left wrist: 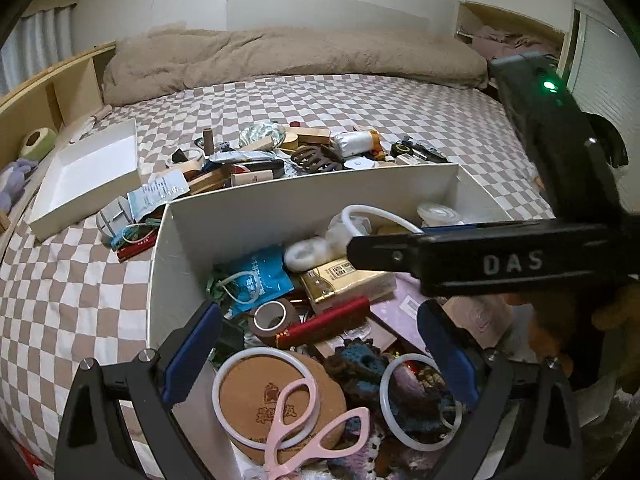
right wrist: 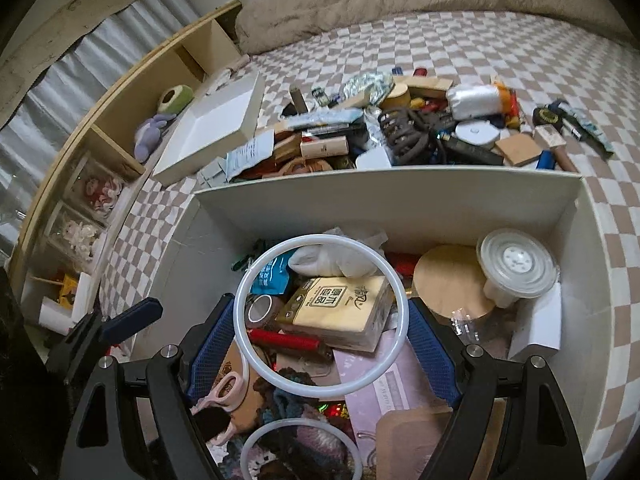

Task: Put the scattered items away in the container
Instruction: 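Lower the red lighter and white ring into the box and open both grippers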

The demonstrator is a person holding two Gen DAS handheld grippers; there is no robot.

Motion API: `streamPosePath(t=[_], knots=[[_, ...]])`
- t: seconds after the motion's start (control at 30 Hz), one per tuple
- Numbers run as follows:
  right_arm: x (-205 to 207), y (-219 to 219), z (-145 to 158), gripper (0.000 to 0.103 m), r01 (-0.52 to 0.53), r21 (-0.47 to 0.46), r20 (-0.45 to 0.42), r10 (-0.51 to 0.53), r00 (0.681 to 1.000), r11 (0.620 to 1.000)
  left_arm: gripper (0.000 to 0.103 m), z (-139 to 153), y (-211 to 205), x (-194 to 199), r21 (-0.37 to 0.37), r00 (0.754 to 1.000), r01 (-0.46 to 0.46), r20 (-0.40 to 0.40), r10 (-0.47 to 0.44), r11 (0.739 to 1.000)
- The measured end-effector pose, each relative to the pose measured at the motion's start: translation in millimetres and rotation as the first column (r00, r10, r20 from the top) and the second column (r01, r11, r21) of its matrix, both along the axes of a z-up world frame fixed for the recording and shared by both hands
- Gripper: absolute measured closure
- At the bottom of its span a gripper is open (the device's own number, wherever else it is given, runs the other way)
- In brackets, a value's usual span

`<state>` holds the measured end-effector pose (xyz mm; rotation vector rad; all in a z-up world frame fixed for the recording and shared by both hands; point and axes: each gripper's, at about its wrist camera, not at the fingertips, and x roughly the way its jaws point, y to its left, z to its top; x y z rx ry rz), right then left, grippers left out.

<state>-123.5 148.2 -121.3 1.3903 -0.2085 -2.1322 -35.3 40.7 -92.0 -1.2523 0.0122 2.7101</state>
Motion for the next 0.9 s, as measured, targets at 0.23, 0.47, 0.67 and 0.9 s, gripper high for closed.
streamPosePath(t=[0.23,0.47,0.67,0.9], knots=[[-6,4,-21,0.002,0.035,-0.003,0.124,-0.035,0.992,0.999,0.001,-4,1,2,0.014,1.000,0.004,0.022,-0.004,1.000],[2,14,-13,0.002,0.064,-0.023,0.130,-0.060,0.990,0.998,0.000,0,4,0,0.025,1.000,0.002,0.021,-0.003,1.000],[14,19,7,0.002,0.067,-0.040,0.091,-0.063,0.994,0.997,0.001,7,3,5,0.037,1.000,-0.018,0.019,0.018,0.999],[34,28,39,0.002,0.064,-0.049,-0.001,-0.064,0.998,0.997,0.001,30,2,15,0.044,0.999,-0.033,-0.030,0.034,0.999]])
